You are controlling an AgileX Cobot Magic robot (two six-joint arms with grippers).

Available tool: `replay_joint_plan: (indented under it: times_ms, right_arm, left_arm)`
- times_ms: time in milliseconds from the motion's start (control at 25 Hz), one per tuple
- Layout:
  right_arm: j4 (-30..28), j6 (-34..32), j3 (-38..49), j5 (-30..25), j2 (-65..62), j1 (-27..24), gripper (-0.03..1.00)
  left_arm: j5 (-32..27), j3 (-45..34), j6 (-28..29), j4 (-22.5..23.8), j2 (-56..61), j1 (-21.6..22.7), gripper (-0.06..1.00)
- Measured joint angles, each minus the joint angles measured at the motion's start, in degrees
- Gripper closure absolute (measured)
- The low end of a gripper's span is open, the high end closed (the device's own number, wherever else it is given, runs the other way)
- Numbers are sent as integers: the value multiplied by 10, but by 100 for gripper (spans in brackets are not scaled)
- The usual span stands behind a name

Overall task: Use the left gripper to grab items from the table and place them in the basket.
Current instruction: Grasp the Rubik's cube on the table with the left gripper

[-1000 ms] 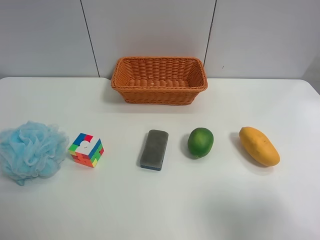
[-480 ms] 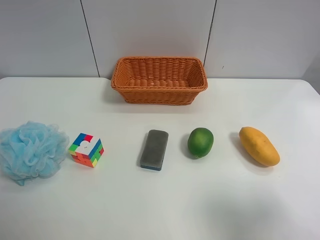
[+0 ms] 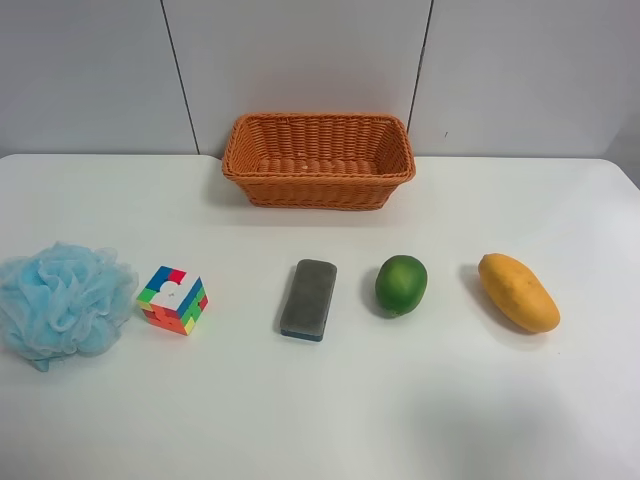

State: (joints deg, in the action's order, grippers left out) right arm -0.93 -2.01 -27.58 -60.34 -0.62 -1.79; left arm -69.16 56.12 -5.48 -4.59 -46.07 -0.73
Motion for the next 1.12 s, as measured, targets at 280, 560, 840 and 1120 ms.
replay_joint_plan:
  times_ms: [280, 560, 840, 1120]
  right_arm:
    - [0, 0, 0, 0, 0, 0, -3]
    - [0, 0, 0, 0, 0, 0, -3]
    - [0, 0, 0, 0, 0, 0, -3]
    - [0, 0, 0, 0, 0, 0, -3]
  left_arm:
    - [2, 37, 55, 23, -202, -89, -5]
    - [54, 37, 108, 23, -317, -189, -5]
    - [137, 43, 142, 0, -421, -246, -5]
    - [201, 44, 144, -21, -497, -248, -5]
